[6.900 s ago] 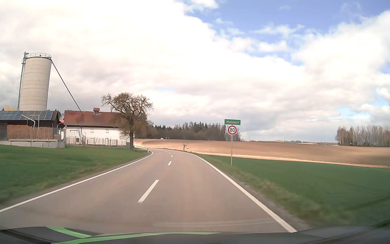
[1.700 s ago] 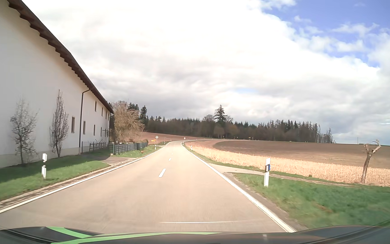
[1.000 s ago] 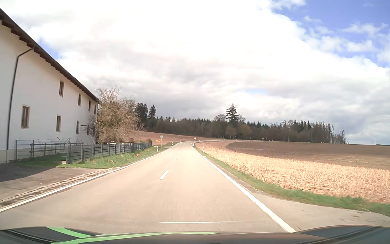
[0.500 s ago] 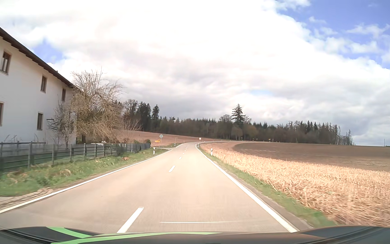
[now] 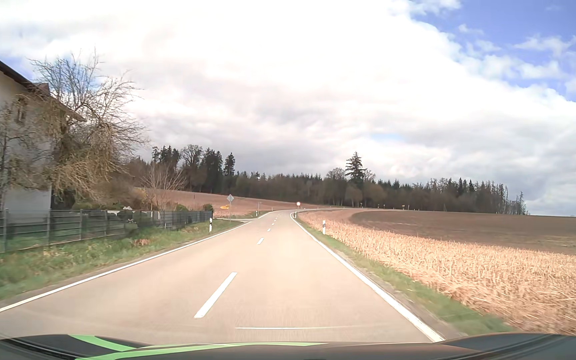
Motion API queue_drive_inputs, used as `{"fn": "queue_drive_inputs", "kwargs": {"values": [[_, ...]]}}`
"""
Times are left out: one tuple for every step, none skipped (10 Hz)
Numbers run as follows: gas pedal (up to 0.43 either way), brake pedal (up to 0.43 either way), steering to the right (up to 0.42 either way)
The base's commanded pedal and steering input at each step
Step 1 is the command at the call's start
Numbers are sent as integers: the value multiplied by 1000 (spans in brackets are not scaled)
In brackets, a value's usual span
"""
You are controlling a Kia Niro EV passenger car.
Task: Follow the waypoints while adhering to traffic rules and regulations
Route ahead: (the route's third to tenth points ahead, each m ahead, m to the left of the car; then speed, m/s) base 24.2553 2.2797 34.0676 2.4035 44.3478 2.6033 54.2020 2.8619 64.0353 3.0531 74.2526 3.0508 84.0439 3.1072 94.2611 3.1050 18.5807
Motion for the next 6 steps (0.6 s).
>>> {"fn": "queue_drive_inputs", "kwargs": {"values": [[150, 0, 0], [150, 0, -1], [150, 0, -1], [150, 0, -1], [150, 0, -1], [150, 0, 1]]}}
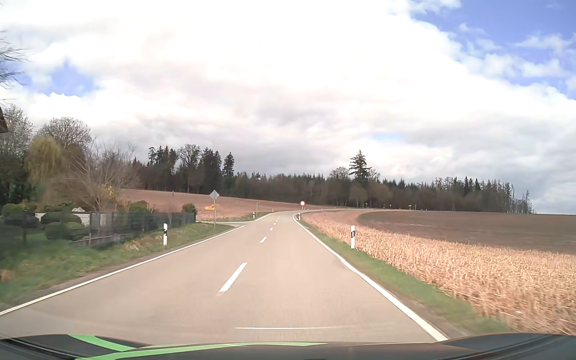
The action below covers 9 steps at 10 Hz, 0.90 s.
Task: Follow the waypoints while adhering to traffic rules and regulations
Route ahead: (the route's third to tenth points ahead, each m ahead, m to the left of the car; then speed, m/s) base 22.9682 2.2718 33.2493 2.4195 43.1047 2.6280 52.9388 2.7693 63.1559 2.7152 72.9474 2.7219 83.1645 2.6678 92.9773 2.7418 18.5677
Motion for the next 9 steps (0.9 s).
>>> {"fn": "queue_drive_inputs", "kwargs": {"values": [[150, 0, 3], [150, 0, 3], [150, 0, 3], [150, 0, 3], [150, 0, 3], [150, 0, 3], [150, 0, 3], [150, 0, 3], [150, 0, 3]]}}
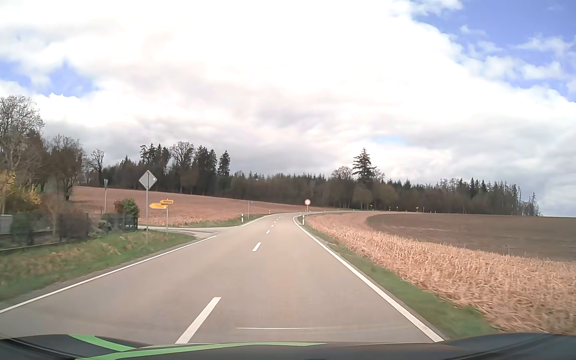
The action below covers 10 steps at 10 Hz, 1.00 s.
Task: Follow the waypoints while adhering to traffic rules and regulations
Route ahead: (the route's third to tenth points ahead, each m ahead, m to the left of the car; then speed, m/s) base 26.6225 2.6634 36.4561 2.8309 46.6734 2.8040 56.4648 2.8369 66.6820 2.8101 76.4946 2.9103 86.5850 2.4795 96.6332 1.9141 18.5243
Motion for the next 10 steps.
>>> {"fn": "queue_drive_inputs", "kwargs": {"values": [[150, 0, 3], [150, 0, 3], [150, 0, 3], [150, 0, 3], [150, 0, 3], [150, 0, 2], [150, 0, 1], [150, 0, 0], [150, 0, 0], [150, 0, 0]]}}
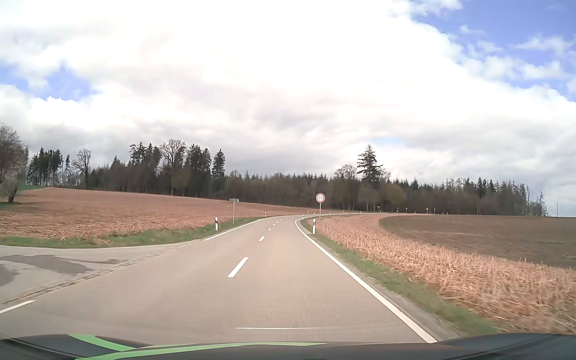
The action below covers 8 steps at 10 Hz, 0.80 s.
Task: Follow the waypoints while adhering to traffic rules and regulations
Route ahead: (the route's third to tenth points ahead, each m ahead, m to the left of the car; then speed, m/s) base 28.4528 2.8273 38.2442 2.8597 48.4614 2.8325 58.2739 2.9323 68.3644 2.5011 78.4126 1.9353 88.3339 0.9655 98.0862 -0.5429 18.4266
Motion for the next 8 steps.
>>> {"fn": "queue_drive_inputs", "kwargs": {"values": [[150, 0, 0], [150, 0, 0], [150, 0, 0], [150, 0, 0], [150, 0, 0], [150, 0, 0], [150, 0, 0], [150, 0, 0]]}}
